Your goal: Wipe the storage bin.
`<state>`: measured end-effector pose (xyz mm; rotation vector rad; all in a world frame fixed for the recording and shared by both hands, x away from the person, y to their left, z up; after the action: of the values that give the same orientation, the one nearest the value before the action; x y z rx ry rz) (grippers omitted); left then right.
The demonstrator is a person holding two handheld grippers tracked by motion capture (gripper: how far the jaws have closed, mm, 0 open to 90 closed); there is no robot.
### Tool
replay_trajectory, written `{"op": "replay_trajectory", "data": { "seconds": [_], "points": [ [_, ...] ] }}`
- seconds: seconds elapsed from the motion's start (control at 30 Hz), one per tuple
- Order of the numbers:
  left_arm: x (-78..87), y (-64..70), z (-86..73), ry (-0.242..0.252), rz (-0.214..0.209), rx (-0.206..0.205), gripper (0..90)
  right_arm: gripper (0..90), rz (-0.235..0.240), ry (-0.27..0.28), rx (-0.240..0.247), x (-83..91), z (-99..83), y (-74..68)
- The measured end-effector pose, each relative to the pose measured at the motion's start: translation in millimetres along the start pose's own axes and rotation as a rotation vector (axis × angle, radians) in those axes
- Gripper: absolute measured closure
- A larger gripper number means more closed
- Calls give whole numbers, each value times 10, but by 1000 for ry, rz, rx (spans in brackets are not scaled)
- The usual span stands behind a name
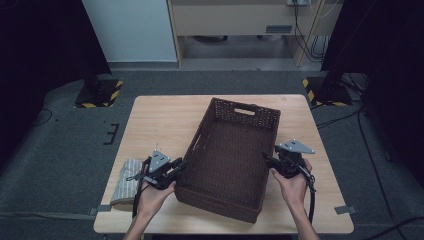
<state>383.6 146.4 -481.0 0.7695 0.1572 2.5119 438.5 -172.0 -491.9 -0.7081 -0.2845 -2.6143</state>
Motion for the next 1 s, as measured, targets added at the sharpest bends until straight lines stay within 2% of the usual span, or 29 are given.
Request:
{"op": "replay_trajectory", "data": {
  "seconds": [0.07, 0.17, 0.27, 0.4, 0.6, 0.73, 0.83, 1.0],
  "points": [
    [13, 16, 6, 3, -24, 6, 708, 543, -1, 3, -1, -14, 10, 10],
    [17, -15, 54, 22, -13, 6, 644, 584, -16, 24, 10, -50, 31, 32],
    [-10, -30, 87, 29, -15, 16, 634, 606, -18, 37, 14, -88, 53, 37],
    [-95, -19, 84, 16, -16, 9, 621, 637, -10, 48, 26, -143, 91, 34],
    [-189, 10, -8, -12, -12, 2, 654, 642, -3, 34, 52, -168, 124, 28],
    [-176, 25, -15, -6, 3, -2, 669, 534, 21, 76, 17, -48, 175, 30],
    [-160, 55, -36, -4, 5, 3, 668, 482, 23, 79, 16, 37, 174, 48],
    [-114, 154, -89, -6, -16, 14, 648, 423, 47, 79, -5, 58, 159, 27]
  ]
}}
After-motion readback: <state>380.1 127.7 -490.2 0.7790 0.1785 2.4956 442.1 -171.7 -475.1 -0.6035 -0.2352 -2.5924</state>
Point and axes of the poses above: each handheld gripper's, and its own axes: x roughly backward along the jaws, z roughly out of its top, y roughly to its right, the point moved 8 cm from there along -x, roughly forward along the jaws, and after that the axes turned 9 degrees about x, right-handed, at the moved point
